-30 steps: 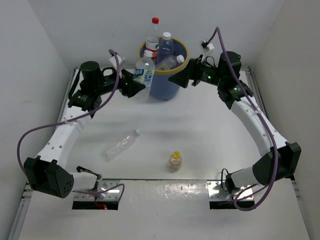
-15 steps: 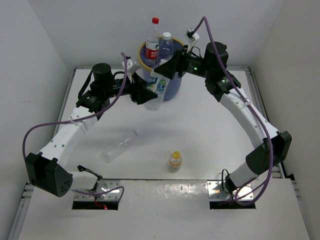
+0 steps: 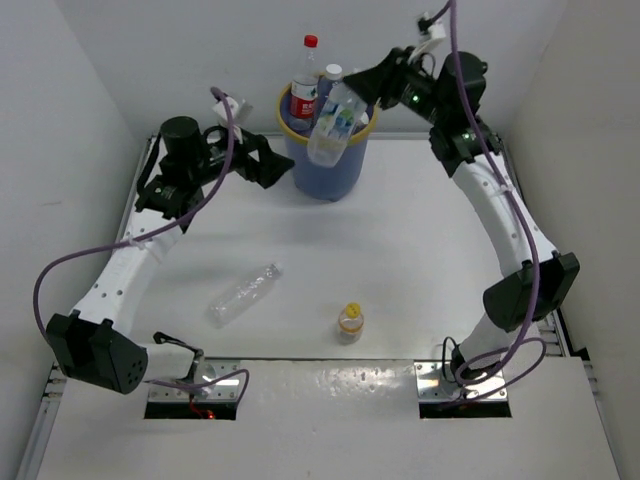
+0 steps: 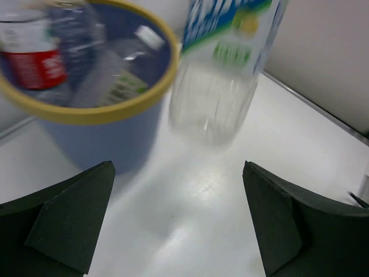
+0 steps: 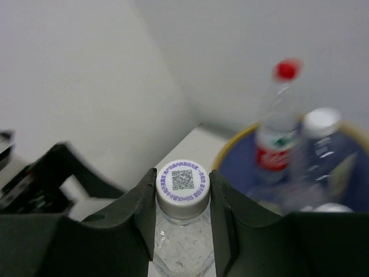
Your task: Put the plastic bottles in the bin
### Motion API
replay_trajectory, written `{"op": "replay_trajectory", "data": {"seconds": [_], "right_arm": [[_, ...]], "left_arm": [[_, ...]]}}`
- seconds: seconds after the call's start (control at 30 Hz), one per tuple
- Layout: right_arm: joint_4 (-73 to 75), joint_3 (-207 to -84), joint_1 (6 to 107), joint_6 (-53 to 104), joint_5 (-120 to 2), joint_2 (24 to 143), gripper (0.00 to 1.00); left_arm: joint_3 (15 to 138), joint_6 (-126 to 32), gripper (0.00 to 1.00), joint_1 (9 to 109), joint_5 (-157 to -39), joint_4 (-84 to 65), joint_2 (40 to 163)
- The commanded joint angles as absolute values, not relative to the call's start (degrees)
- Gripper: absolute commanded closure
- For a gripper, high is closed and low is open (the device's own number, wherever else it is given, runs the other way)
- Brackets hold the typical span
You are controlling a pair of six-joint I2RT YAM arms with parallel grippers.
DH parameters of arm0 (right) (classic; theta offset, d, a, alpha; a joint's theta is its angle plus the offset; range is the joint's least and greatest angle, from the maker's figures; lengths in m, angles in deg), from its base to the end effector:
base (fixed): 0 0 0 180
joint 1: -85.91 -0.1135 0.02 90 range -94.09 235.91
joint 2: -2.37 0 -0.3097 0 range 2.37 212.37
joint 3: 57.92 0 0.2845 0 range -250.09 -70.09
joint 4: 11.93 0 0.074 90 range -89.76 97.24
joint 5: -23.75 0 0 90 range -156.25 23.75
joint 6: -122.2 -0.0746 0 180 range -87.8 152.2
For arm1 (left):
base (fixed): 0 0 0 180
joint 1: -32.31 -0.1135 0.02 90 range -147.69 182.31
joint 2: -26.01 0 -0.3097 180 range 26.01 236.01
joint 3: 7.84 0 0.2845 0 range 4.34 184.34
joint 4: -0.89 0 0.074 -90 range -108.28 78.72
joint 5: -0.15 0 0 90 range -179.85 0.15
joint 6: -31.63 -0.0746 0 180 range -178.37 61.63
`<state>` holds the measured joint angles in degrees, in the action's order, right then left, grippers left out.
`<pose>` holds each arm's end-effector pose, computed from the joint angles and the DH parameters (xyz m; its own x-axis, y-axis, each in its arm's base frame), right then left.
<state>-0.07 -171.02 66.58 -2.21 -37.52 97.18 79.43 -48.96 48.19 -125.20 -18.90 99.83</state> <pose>0.4171 0.1843 0.5270 -0.3316 0.4088 -0.8502 -0.6710 0.5313 0.5171 0.3195 -0.1358 0.4622 -0.2317 -0.0727 -0.9701 0.7485 0.6237 -0.2255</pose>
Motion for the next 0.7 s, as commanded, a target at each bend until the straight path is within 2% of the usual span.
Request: {"op": "replay_trajectory", "data": {"seconds": [0.0, 0.23, 0.43, 0.67], "right_arm": [[-6.95, -178.26, 71.23, -0.23, -47.41, 100.01, 1.00], [-24.35, -177.06, 72.38, 13.30, -59.64, 104.59, 1.00], [-38.48, -172.06, 72.29, 17.87, -60.27, 110.64, 1.00], [-41.59, -171.09, 71.32, 24.89, -59.48, 114.08, 1.00]], "left_arm": [[82.73, -50.10, 0.00, 44.36, -119.29, -16.91, 96.85], [81.33, -49.93, 0.00, 41.37, -121.22, -16.91, 96.85], [80.19, -49.40, 0.00, 40.32, -121.75, -17.43, 96.85], [80.19, -50.54, 0.00, 39.17, -121.75, -19.10, 96.24]]}}
